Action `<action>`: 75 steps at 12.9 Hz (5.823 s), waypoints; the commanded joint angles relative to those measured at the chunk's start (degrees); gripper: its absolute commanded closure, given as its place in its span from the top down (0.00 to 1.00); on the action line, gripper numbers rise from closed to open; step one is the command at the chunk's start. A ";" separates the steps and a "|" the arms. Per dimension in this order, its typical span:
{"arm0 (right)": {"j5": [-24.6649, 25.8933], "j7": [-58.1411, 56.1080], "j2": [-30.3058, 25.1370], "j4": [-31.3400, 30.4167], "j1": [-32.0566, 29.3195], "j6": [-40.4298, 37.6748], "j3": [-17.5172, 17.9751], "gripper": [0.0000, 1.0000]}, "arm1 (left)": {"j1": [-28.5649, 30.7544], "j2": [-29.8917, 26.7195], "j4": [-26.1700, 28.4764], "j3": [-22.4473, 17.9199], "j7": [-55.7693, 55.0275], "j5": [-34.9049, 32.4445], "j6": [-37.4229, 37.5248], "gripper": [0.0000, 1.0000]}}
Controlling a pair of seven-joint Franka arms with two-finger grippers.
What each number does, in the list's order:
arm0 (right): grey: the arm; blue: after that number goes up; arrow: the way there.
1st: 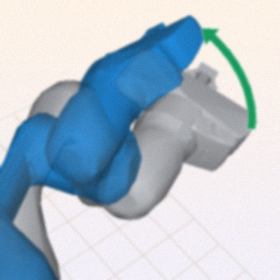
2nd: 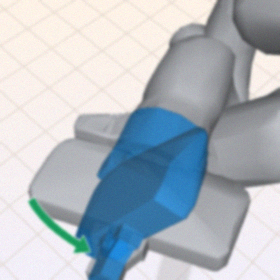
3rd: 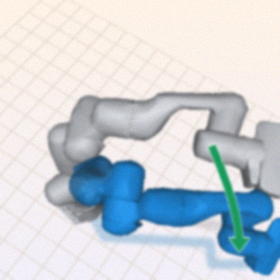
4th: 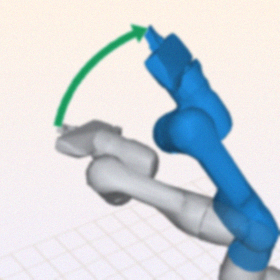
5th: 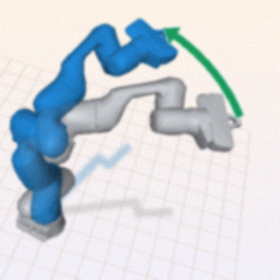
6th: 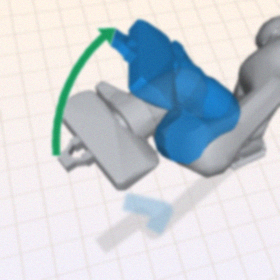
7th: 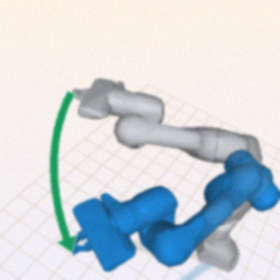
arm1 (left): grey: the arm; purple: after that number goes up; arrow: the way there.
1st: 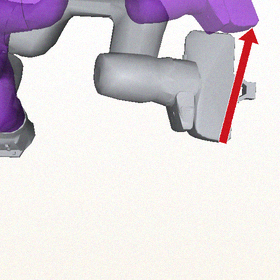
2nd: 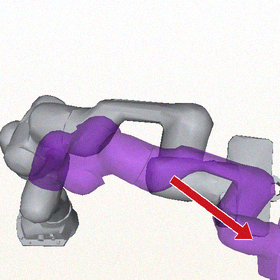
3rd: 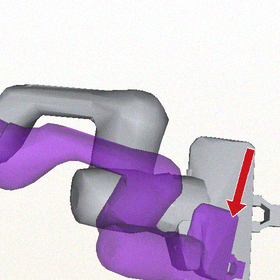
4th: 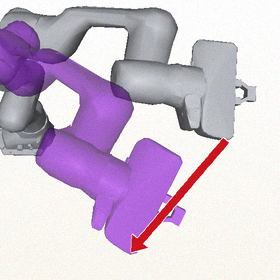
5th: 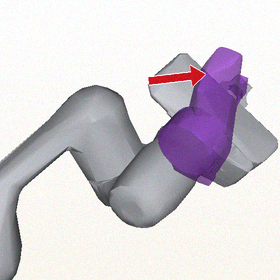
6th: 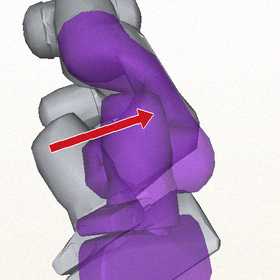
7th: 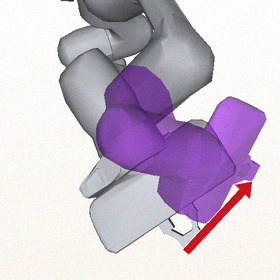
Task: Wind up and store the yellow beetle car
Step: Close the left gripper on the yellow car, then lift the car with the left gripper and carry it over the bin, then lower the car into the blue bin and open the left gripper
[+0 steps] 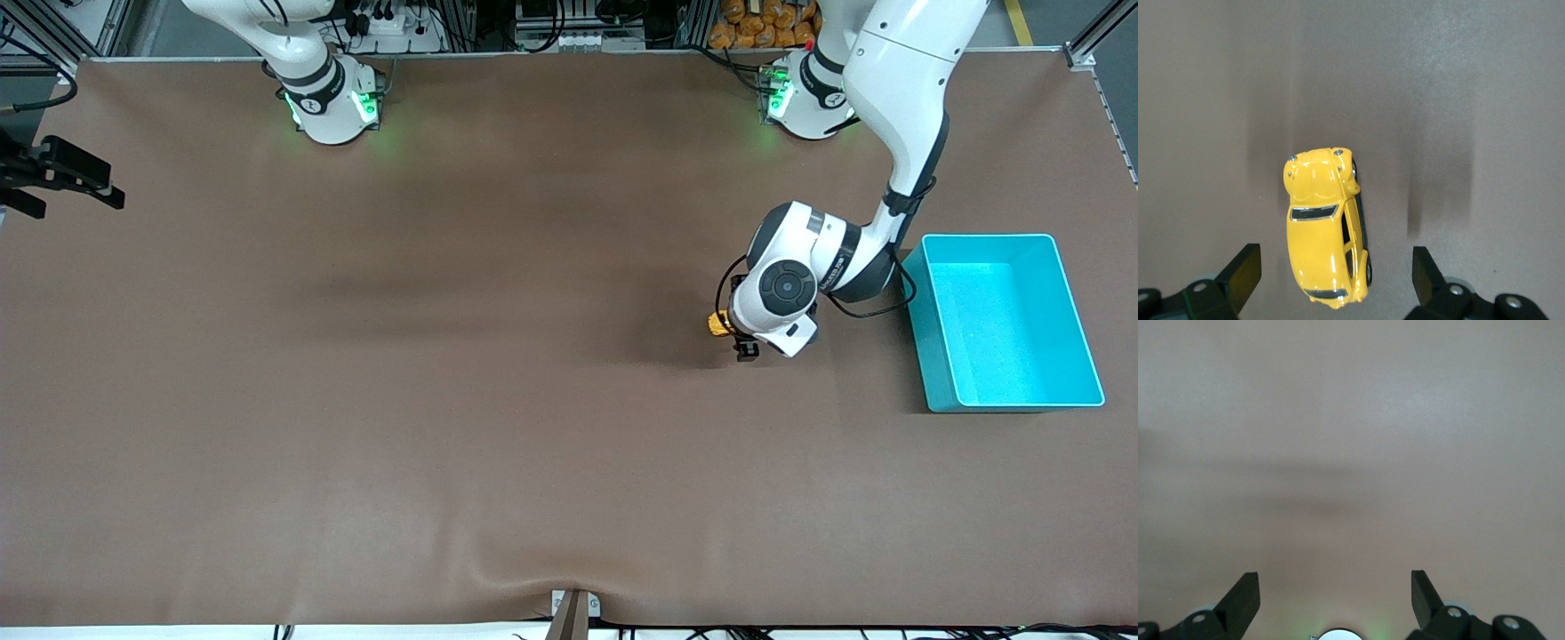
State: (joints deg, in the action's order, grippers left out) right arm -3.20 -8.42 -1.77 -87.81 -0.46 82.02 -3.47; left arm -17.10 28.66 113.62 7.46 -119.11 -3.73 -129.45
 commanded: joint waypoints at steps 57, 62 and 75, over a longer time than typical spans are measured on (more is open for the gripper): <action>0.65 3.15 -3.59 -2.98 5.03 -0.10 -2.25 1.00 | 32.13 -1.95 -0.41 -10.45 111.63 -9.28 -4.40 0.17; 0.65 3.06 -3.50 -2.98 5.03 -0.10 -2.16 1.00 | 32.13 -1.15 -0.59 -10.54 111.81 -9.37 -4.76 0.68; 0.65 3.06 -3.41 -3.07 5.29 -0.10 -1.98 1.00 | 30.72 -10.98 -7.25 -8.70 116.10 -10.07 2.59 1.00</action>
State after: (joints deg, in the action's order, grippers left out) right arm -1.66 -4.93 -4.19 -89.96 5.02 81.99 -5.61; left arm 13.58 21.40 108.24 -2.22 -5.60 -12.32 -132.37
